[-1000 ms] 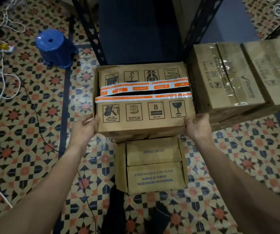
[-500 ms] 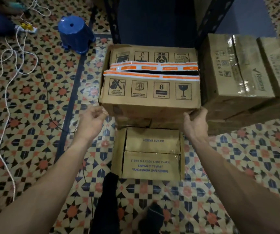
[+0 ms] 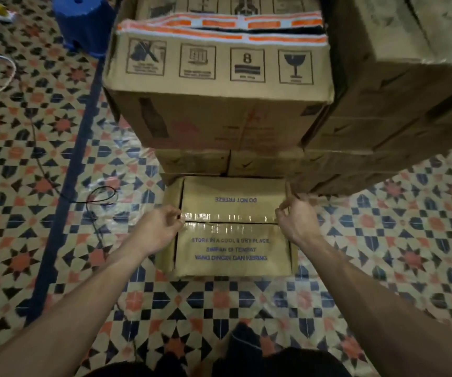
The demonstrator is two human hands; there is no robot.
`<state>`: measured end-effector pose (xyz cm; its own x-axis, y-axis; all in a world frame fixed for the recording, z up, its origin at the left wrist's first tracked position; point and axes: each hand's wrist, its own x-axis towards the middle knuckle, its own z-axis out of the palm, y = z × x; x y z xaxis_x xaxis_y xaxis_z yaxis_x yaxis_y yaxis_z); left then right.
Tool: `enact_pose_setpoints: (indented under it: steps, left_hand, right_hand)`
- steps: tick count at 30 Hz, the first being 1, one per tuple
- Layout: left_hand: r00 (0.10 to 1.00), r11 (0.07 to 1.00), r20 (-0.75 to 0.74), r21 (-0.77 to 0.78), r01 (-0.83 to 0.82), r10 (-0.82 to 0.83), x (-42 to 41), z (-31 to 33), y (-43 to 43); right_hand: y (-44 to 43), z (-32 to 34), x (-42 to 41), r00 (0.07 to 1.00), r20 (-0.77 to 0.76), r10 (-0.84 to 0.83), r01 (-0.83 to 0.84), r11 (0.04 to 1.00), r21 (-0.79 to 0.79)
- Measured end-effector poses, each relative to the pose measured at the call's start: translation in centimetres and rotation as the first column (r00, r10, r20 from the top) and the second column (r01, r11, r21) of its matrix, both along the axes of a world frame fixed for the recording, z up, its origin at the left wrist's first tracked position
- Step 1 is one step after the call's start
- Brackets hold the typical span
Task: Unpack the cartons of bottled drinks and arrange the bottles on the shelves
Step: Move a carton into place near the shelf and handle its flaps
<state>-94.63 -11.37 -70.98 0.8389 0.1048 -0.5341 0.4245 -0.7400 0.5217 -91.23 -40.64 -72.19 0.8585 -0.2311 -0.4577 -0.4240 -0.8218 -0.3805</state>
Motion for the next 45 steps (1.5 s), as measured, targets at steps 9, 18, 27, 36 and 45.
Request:
enact_pose_setpoints:
  steps: [9,18,27,36,45]
  left_hand:
    - [1.000,0.991,-0.009,0.131,-0.011,0.012,2.2,-10.7,1.7]
    - [0.998,0.974,-0.046,0.223,0.043,-0.033,3.7,-13.3,0.6]
    - [0.999,0.981,-0.001,0.189,-0.040,0.041,2.8,-13.9,0.5]
    - [0.993,0.944,0.118,0.328,-0.024,-0.015,1.0,-15.1,0.0]
    - [0.982,0.964,0.186,0.263,-0.042,-0.008,-2.6,-14.9,2.4]
  right_hand:
    - [-2.9,-9.9,0.7,0.992,-0.122,-0.022,0.008,0.994,-0.112]
    - [-2.9,-11.7,0.9,0.999,0.006,-0.043,0.043,0.998,-0.045]
    - [-2.9,-13.7,-1.1,0.996,0.066,-0.057,0.065,0.990,-0.122]
    - [-2.5,-14.3,-3.0,0.975,0.223,-0.007,0.055,0.976,-0.209]
    - [-0.5,-12.7,-3.8,0.952,0.302,0.044,0.017,0.980,-0.198]
